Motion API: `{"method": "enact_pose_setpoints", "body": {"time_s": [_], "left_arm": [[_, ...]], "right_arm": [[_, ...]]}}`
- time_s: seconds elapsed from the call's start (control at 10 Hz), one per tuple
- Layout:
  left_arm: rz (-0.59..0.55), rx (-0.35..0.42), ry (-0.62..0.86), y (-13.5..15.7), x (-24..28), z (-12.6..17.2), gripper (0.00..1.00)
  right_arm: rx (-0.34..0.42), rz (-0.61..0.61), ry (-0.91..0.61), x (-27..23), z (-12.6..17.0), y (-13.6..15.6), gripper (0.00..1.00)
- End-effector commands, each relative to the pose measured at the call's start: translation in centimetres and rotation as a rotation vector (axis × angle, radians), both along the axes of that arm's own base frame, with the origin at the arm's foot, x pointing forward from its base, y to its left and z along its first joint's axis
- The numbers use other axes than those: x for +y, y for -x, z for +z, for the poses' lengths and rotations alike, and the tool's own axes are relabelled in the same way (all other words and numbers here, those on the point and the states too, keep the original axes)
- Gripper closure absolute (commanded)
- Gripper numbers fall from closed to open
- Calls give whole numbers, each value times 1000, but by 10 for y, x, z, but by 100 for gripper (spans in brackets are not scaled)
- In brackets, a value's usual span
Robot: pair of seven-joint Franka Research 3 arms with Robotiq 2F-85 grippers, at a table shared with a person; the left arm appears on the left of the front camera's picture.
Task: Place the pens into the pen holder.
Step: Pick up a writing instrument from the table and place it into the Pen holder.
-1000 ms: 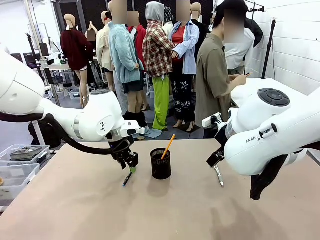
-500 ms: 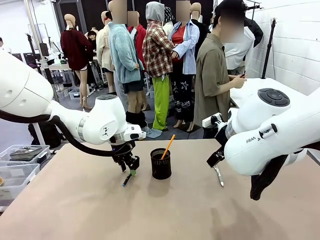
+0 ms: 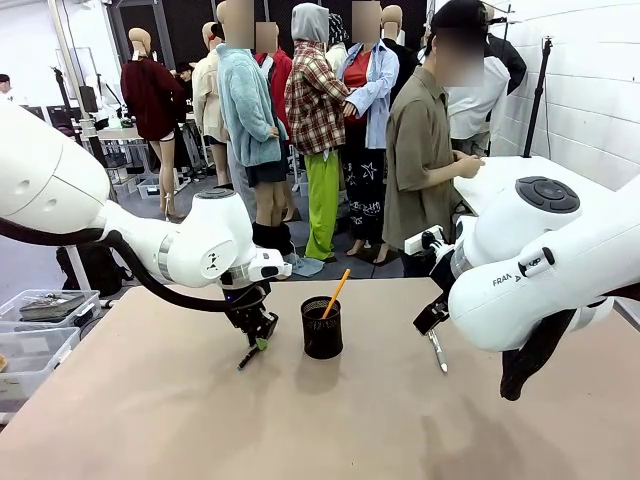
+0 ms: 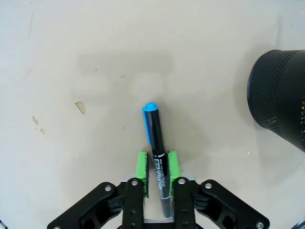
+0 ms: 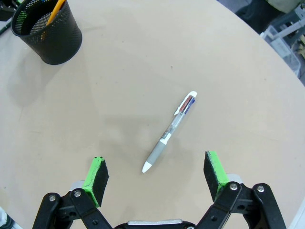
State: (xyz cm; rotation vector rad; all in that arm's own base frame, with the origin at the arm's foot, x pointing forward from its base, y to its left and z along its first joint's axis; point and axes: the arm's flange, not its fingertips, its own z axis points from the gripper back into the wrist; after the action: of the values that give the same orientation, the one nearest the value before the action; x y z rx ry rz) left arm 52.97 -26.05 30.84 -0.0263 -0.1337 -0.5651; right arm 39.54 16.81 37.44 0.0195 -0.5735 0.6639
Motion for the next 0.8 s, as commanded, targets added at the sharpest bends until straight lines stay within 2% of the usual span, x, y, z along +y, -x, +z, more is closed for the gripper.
{"method": "enact_pose_setpoints", "body": {"time_s": [0.0,0.3,0.5,0.7], "left_arm": [[28,-7,-48,-3,-4,-3,100],[14,3,-31,-1,-1,4,100],[-19,-93,103,0,21,36,100],[-21,-232,240,4,53,70,100]], "right_arm": [[1,0,0,0,-1,0,0],[1,0,0,0,-1,0,0],[1,0,0,0,-1,0,0],[1,0,0,0,-1,0,0]]}}
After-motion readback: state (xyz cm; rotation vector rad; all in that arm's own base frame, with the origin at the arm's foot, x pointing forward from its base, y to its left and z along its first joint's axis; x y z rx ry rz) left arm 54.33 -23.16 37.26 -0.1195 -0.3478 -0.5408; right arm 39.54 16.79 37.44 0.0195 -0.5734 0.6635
